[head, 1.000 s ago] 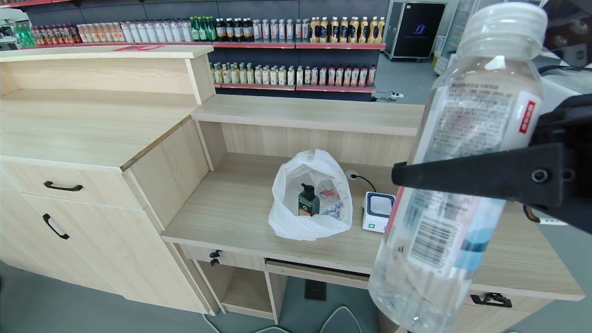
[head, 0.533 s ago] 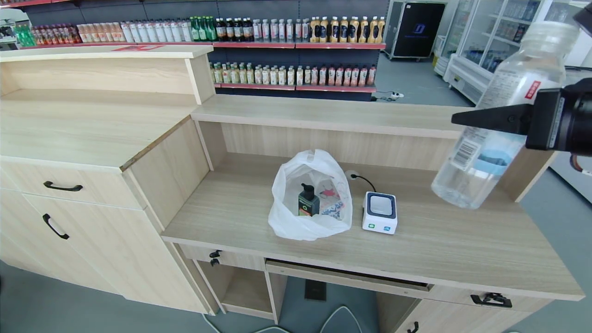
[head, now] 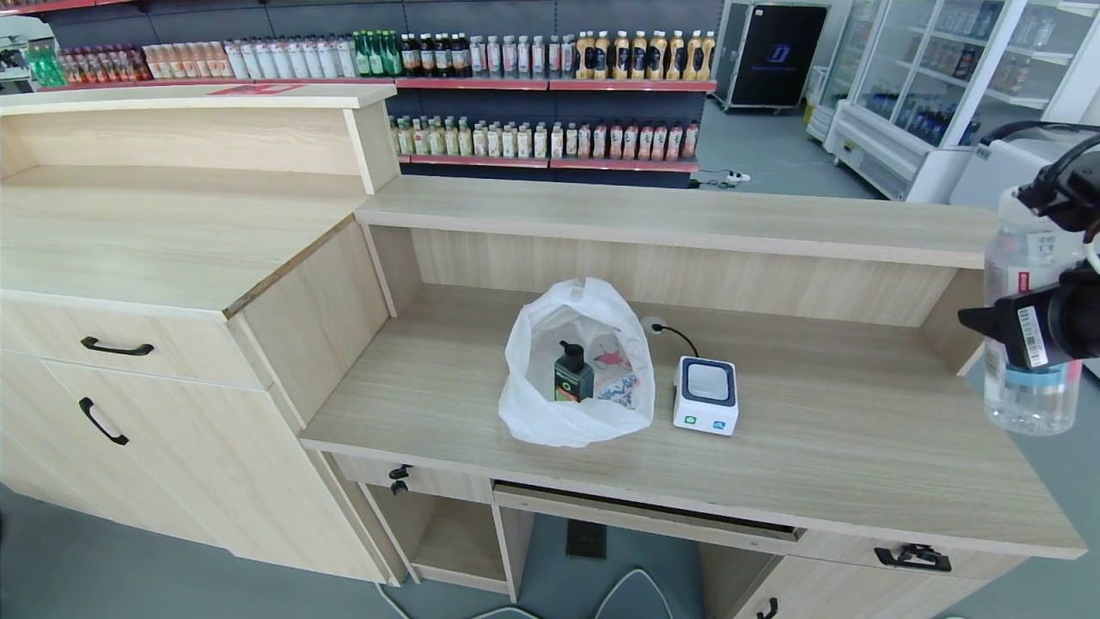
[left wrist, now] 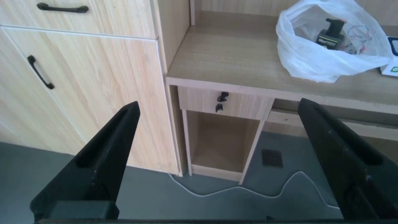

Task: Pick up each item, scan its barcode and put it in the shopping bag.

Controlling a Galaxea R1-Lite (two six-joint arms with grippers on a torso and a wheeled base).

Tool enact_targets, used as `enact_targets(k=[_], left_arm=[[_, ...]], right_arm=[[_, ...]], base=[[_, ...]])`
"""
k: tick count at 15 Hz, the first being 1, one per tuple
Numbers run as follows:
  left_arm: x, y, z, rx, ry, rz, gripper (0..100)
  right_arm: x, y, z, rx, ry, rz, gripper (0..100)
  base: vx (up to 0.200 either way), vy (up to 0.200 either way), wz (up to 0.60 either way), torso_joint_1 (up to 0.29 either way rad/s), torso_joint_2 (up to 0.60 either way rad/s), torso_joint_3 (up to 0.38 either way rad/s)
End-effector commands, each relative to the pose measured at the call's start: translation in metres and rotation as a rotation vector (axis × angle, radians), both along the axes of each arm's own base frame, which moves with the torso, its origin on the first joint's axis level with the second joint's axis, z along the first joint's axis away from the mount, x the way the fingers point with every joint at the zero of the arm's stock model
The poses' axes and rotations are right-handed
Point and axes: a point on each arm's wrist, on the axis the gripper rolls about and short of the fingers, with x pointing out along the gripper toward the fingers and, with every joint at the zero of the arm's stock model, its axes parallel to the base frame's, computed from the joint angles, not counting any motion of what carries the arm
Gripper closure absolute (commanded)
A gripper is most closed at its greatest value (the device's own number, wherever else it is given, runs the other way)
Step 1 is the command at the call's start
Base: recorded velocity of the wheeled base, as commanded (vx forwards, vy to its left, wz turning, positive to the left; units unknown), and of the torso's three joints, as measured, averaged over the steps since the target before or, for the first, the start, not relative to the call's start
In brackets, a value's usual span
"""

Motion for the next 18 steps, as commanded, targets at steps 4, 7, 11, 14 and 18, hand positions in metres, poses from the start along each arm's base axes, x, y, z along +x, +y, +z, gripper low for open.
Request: enact_targets(k=[4,7,11,14,18], left_arm=[[0.000,0.000,0.000,0.000,0.000,0.001,0],[0.000,0.000,0.000,0.000,0.000,0.001,0],[0.000,0.000,0.000,0.000,0.000,0.001,0],[0.000,0.000,0.000,0.000,0.000,0.001,0],[0.000,0.000,0.000,0.000,-0.001,0.001,0]], right_arm=[[0.017,-0.031,-0.011,-0.125,0.092,-0.090,100],[0.041,-0.032,-0.019,-0.140,0.061,-0.062,100],[0.072,-0.037,-0.036,-0.209,0.033,0.005,100],[0.083,-0.051,-0.054,-0.202,0.037,0.199,100],[0.081,-0.089,-0.074,-0.260,0.056,0.462,100]], base=[[0.000,0.000,0.00,0.000,0.00,0.000],[0.000,0.000,0.20,0.001,0.00,0.001],[0.000,0.000,0.60,0.004,0.01,0.002],[0.000,0.000,0.20,-0.001,0.00,-0.001],[0.000,0.000,0.00,0.000,0.00,0.000]])
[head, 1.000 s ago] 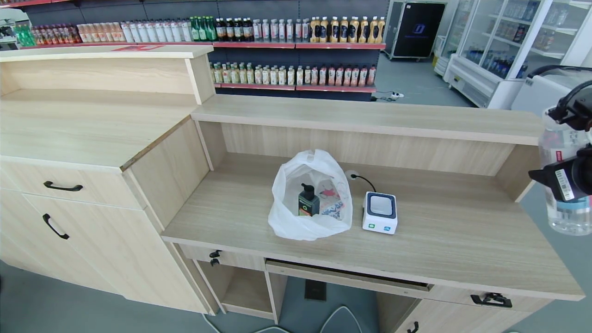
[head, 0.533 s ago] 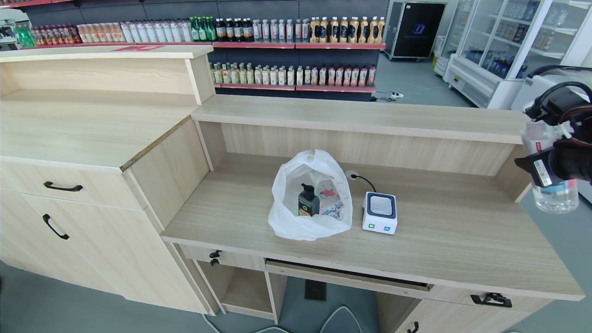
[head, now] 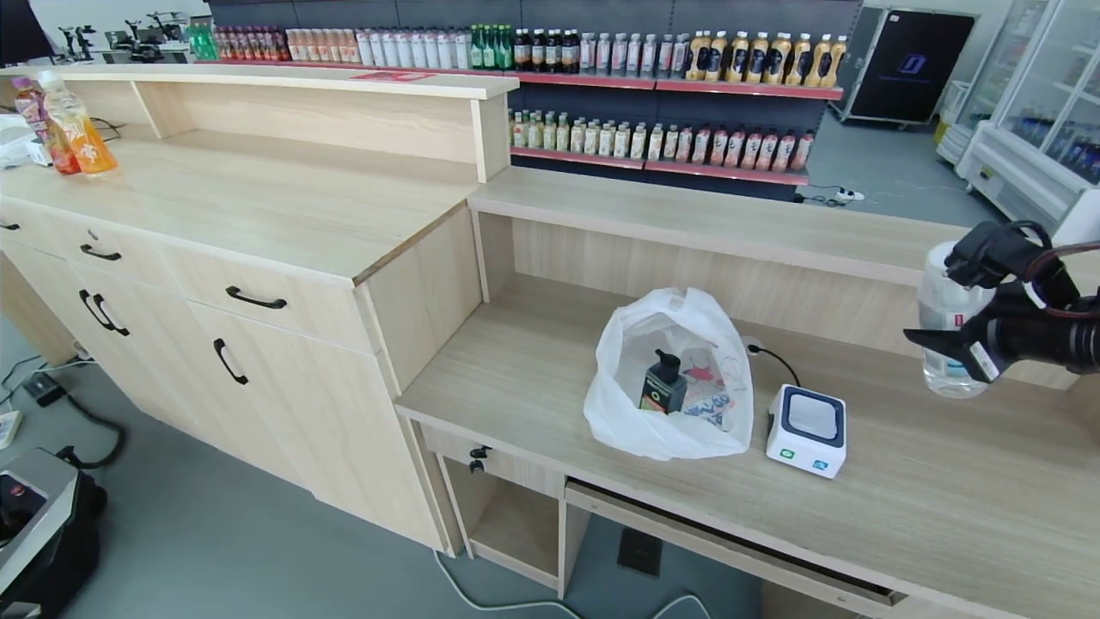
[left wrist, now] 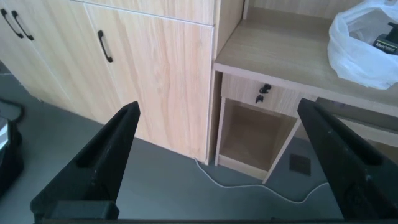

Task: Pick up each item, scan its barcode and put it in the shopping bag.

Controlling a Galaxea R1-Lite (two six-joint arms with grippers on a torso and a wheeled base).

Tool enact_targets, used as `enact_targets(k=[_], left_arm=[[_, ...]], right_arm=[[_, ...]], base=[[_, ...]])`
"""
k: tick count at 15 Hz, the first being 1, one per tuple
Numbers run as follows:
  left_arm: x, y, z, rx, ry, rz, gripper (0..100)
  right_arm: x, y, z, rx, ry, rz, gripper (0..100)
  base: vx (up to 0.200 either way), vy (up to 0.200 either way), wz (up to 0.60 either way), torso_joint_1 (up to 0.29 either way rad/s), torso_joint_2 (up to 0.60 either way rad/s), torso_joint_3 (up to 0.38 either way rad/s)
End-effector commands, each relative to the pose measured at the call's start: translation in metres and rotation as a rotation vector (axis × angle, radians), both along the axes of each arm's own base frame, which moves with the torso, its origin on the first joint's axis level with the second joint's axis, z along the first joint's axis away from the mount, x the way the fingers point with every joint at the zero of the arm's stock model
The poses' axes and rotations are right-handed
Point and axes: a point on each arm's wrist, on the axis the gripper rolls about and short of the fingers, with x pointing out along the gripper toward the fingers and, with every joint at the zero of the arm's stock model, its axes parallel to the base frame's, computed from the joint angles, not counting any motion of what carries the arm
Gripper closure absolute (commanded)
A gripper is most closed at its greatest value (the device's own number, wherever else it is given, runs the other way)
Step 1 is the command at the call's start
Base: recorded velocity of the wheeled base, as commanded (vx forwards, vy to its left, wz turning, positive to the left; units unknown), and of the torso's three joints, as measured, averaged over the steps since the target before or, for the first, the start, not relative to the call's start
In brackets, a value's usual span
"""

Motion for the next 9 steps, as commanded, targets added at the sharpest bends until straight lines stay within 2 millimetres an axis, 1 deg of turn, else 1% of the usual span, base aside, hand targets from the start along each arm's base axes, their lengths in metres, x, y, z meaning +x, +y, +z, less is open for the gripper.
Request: enact_targets(k=[1,2,3,5,6,7,9], left_arm=[[0.000,0.000,0.000,0.000,0.001,0.001,0],[0.000,0.000,0.000,0.000,0.000,0.001,0],[0.000,0.000,0.000,0.000,0.000,0.001,0],[0.000,0.000,0.000,0.000,0.000,0.001,0],[0.000,0.000,0.000,0.000,-0.002,0.001,0],[0.000,0.000,0.000,0.000,0.000,0.001,0],[0.000,0.000,0.000,0.000,-0.002,0.001,0]], right_arm=[[0.001,-0.020,-0.019,-0.029,0.048,0.046,100],[0.002,-0.026,-0.023,-0.059,0.048,0.063,100],[0.006,-0.027,-0.030,-0.045,0.040,0.103,100],[0.019,-0.028,-0.036,-0.038,-0.009,0.157,100],[0.024,-0.027,-0.038,-0.028,-0.025,0.191,100],[0.033,-0.024,-0.044,-0.009,-0.034,0.255,100],[0.040,-0.017,-0.050,0.014,-0.028,0.327,100]], base=[[0.000,0.000,0.00,0.000,0.00,0.000],[0.000,0.000,0.00,0.000,0.00,0.000],[0.000,0.000,0.00,0.000,0.00,0.000],[0.000,0.000,0.00,0.000,0.00,0.000],[0.000,0.000,0.00,0.000,0.00,0.000],[0.000,0.000,0.00,0.000,0.00,0.000],[0.000,0.000,0.00,0.000,0.00,0.000]])
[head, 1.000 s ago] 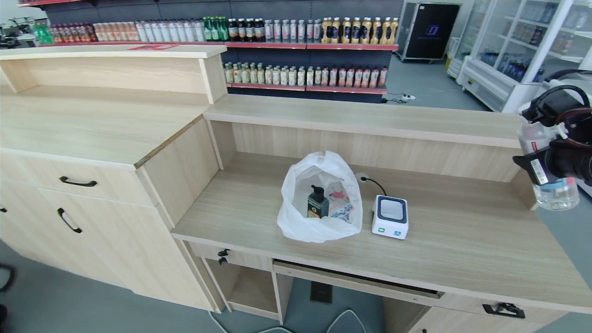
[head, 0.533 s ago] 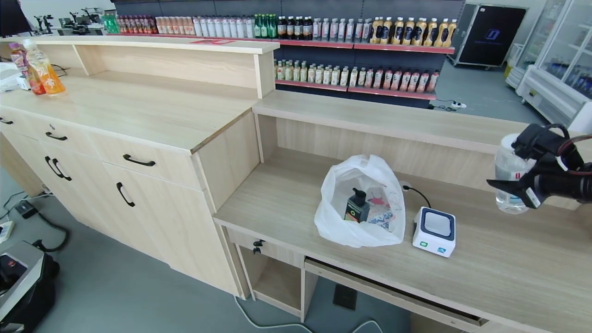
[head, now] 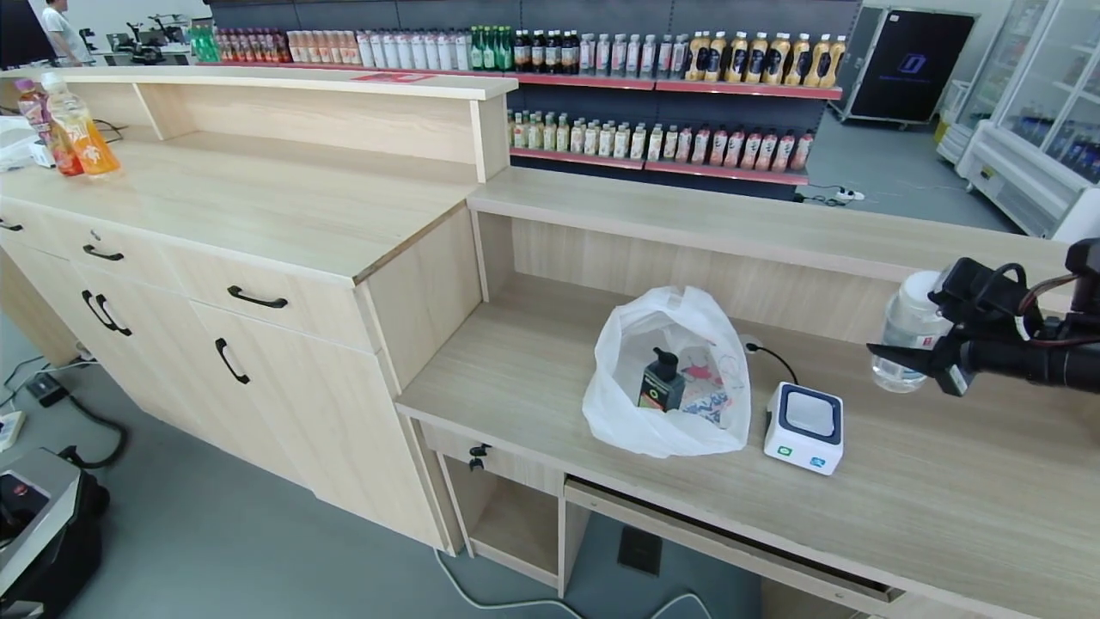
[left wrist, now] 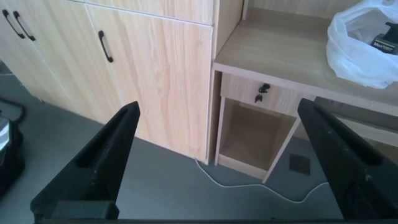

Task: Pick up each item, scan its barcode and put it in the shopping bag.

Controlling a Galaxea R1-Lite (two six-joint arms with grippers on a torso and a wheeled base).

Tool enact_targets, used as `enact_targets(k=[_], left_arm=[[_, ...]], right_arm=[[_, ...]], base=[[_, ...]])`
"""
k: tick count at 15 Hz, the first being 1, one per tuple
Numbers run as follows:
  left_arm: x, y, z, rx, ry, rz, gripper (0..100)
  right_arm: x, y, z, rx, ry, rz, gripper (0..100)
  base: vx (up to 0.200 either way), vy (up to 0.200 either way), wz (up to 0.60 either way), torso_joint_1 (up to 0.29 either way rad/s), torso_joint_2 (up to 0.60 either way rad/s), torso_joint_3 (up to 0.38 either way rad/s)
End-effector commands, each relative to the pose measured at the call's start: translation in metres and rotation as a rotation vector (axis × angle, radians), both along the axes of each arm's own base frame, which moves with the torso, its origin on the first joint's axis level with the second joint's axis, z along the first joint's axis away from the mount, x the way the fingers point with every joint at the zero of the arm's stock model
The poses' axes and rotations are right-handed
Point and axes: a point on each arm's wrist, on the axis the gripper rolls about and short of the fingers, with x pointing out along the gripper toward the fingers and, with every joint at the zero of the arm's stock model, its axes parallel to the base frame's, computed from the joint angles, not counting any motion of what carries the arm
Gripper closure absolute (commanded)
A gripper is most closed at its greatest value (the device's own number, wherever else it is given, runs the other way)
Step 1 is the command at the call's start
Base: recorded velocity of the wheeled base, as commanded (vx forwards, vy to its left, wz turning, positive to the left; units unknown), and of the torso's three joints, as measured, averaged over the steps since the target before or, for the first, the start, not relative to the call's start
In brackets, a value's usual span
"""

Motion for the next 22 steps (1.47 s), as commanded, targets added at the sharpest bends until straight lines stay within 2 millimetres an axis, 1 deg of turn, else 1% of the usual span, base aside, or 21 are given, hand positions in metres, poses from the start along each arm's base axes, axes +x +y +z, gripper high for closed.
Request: enact_targets(k=[1,5,8,10,13,15,21,22], left_arm=[[0.000,0.000,0.000,0.000,0.002,0.001,0],[0.000,0.000,0.000,0.000,-0.001,0.001,0],[0.000,0.000,0.000,0.000,0.002,0.001,0],[0.000,0.000,0.000,0.000,0.000,0.001,0],[0.000,0.000,0.000,0.000,0.002,0.001,0],[0.000,0.000,0.000,0.000,0.000,0.001,0],[0.000,0.000,0.000,0.000,-0.001,0.001,0],[0.000,0.000,0.000,0.000,0.002,0.001,0]], right_arm=[[0.014,0.004,-0.016,0.007,0.032,0.057,100],[0.028,0.001,-0.030,-0.094,-0.024,0.132,100],[0.039,0.003,-0.039,-0.118,-0.062,0.147,100],[0.048,-0.001,-0.045,-0.142,-0.074,0.164,100],[0.052,-0.006,-0.053,-0.171,-0.099,0.164,100],[0.055,-0.006,-0.058,-0.202,-0.125,0.190,100],[0.054,-0.006,-0.070,-0.222,-0.108,0.204,100],[0.054,-0.007,-0.070,-0.229,-0.130,0.201,100]], base=[[0.000,0.000,0.00,0.000,0.00,0.000],[0.000,0.000,0.00,0.000,0.00,0.000],[0.000,0.000,0.00,0.000,0.00,0.000],[0.000,0.000,0.00,0.000,0.00,0.000],[0.000,0.000,0.00,0.000,0.00,0.000],[0.000,0.000,0.00,0.000,0.00,0.000],[0.000,0.000,0.00,0.000,0.00,0.000],[0.000,0.000,0.00,0.000,0.00,0.000]])
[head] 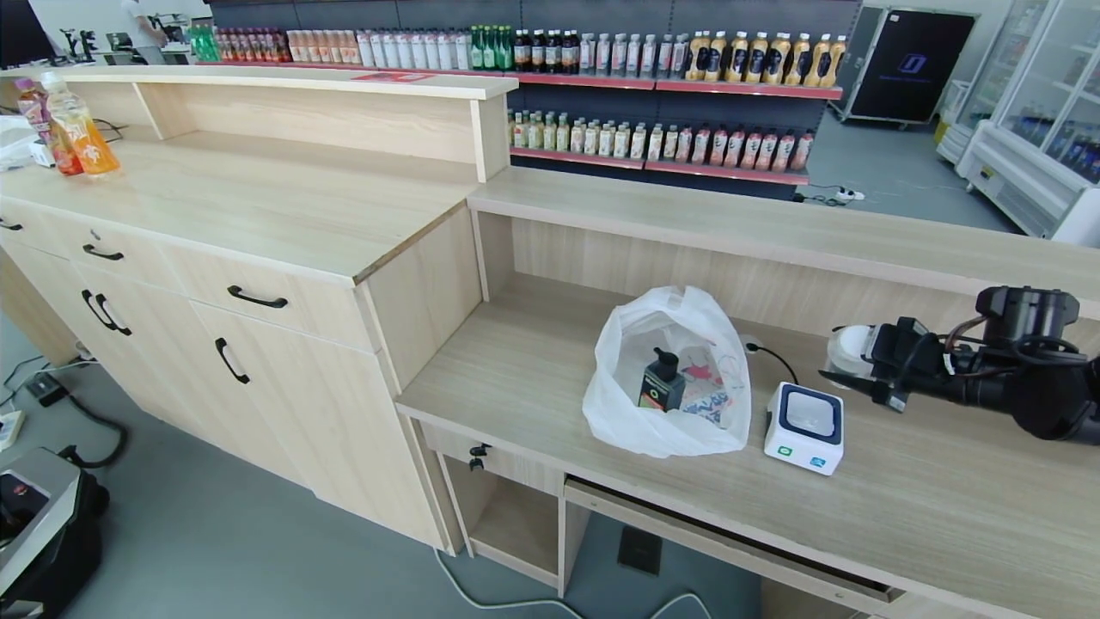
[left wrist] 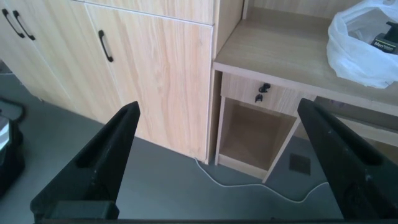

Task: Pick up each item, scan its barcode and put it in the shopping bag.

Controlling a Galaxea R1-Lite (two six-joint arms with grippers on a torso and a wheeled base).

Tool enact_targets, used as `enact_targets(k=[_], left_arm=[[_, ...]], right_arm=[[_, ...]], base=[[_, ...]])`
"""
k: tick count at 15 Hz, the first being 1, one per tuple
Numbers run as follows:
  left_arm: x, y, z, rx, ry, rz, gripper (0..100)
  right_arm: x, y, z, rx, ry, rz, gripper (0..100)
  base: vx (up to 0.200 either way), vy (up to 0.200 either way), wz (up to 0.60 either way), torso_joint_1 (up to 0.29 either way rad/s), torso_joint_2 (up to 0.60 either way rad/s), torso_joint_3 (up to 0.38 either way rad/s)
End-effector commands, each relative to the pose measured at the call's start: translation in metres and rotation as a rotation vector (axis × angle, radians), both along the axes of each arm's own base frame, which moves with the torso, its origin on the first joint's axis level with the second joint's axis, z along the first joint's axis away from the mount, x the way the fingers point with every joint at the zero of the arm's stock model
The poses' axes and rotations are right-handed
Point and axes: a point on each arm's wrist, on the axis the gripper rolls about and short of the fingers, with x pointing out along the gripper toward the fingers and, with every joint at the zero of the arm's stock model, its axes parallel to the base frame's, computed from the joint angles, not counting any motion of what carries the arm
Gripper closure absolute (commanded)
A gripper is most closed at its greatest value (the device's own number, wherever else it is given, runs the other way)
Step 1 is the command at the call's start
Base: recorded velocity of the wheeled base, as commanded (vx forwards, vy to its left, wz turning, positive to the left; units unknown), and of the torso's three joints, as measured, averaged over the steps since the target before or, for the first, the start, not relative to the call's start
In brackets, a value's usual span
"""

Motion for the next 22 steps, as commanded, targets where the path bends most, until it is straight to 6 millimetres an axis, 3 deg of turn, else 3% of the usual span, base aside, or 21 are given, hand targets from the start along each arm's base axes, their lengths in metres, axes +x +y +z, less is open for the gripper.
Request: enact_targets(k=[1,16,22], left_arm=[[0.000,0.000,0.000,0.000,0.001,0.000,0],[0.000,0.000,0.000,0.000,0.000,0.000,0],[0.000,0.000,0.000,0.000,-0.002,0.000,0]], right_arm=[[0.001,-0.001,-0.006,-0.002,0.003,0.003,100],[0.012,-0.003,-0.036,0.021,0.018,0.050,100],[0.032,0.001,-0.035,0.026,-0.014,0.066,100]], base=[[0.000,0.000,0.00,0.000,0.00,0.000],[0.000,0.000,0.00,0.000,0.00,0.000],[0.000,0.000,0.00,0.000,0.00,0.000]])
